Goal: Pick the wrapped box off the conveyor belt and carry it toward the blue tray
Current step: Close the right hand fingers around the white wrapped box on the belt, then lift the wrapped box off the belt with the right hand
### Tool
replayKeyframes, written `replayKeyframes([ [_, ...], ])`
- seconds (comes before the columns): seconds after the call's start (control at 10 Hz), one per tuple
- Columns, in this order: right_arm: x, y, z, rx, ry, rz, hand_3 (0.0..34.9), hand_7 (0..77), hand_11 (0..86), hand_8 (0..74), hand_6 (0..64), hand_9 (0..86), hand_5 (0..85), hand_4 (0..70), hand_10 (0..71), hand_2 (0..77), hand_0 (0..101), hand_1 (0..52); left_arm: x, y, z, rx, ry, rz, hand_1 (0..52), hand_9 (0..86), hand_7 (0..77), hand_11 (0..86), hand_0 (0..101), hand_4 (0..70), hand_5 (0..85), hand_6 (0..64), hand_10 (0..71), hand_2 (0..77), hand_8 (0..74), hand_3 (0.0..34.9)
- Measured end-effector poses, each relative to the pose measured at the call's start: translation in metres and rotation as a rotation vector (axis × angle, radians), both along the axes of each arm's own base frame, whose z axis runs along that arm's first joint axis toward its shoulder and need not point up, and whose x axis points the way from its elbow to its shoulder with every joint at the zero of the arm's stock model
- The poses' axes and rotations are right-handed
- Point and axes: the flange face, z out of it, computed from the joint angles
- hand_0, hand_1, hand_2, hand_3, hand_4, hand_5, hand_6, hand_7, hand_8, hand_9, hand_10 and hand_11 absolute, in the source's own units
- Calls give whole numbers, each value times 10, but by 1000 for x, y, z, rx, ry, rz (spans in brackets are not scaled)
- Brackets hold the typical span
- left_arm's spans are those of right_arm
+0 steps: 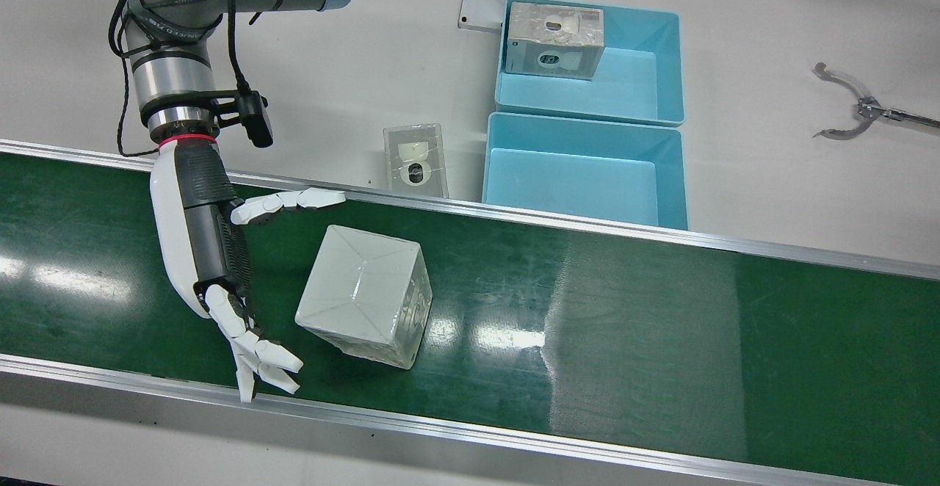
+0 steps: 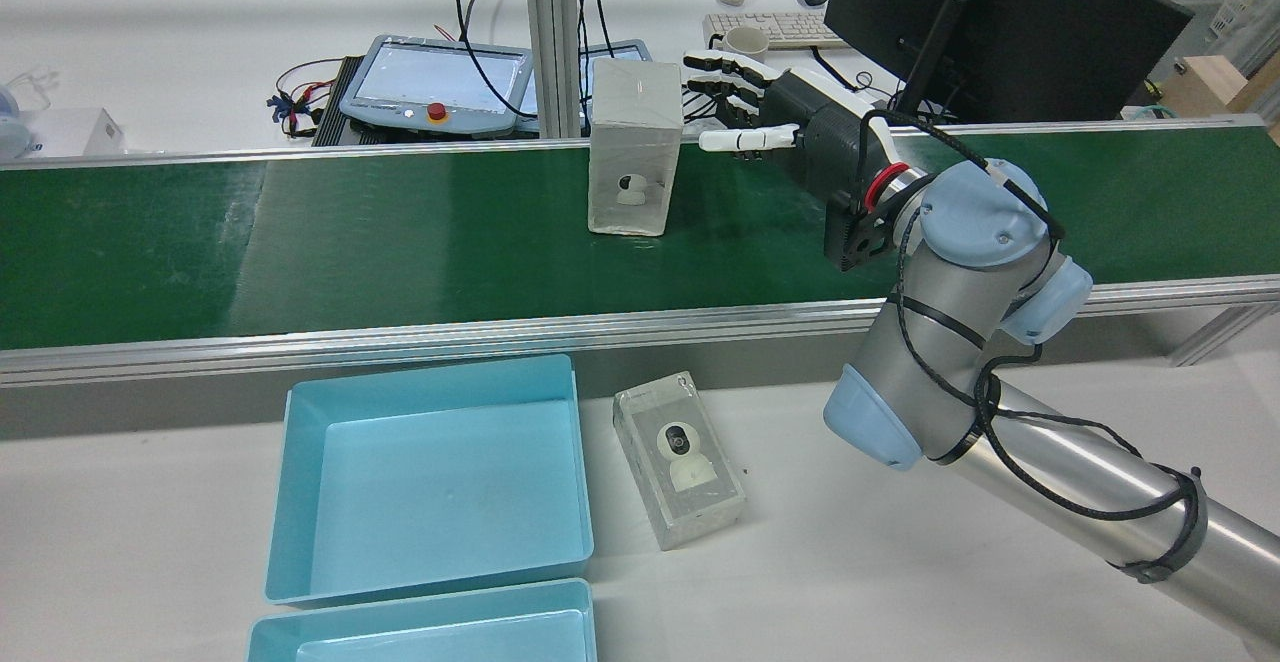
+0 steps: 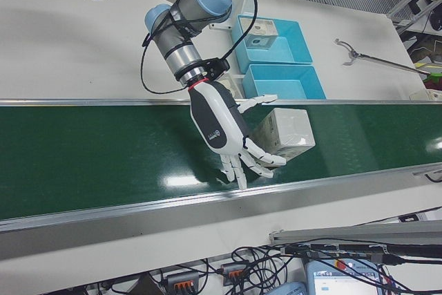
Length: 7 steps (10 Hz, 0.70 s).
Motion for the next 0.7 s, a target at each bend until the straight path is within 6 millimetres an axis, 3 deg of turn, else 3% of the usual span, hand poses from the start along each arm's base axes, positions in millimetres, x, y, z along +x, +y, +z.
replayKeyframes([
  [0.7,-10,4,1,-2,2,-14,296,164,60,0,0,22,185,158,27,147,396,82,0,0,0,0,0,0,0,0,5,0,0,0,5,0,5,5,5,0],
])
